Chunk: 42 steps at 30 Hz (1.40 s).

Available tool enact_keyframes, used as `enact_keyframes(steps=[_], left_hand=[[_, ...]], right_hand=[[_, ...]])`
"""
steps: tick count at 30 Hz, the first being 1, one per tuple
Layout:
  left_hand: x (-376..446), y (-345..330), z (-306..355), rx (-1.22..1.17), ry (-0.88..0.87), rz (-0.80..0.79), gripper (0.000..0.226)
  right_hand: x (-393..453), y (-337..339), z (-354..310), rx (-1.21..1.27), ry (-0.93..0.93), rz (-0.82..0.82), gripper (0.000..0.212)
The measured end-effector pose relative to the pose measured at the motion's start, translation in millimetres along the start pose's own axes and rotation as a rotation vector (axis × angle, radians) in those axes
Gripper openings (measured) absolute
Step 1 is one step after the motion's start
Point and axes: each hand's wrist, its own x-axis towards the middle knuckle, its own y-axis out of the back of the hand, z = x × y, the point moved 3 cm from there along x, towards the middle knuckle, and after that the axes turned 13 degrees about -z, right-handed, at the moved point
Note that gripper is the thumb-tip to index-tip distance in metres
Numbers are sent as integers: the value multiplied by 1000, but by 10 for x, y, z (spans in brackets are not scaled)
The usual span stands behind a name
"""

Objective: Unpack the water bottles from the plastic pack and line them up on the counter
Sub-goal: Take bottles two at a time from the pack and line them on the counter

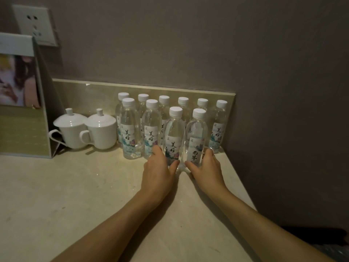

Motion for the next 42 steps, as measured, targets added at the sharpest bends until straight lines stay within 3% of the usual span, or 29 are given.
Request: enact_keyframes(steps=[22, 29, 36, 42], left_hand=[[235, -12, -27, -26, -5, 18, 33], [577, 662, 518, 54, -308, 195, 50], [933, 850, 810, 244, -236, -68, 42], [946, 798, 766, 163, -203, -42, 30]], right_hand=[[218, -71, 16, 0, 26, 22, 56], [223, -58, 32, -28, 53, 33, 50], [238, -81, 37, -44, 50, 54, 49], [288, -99, 38, -46, 26, 73, 53]])
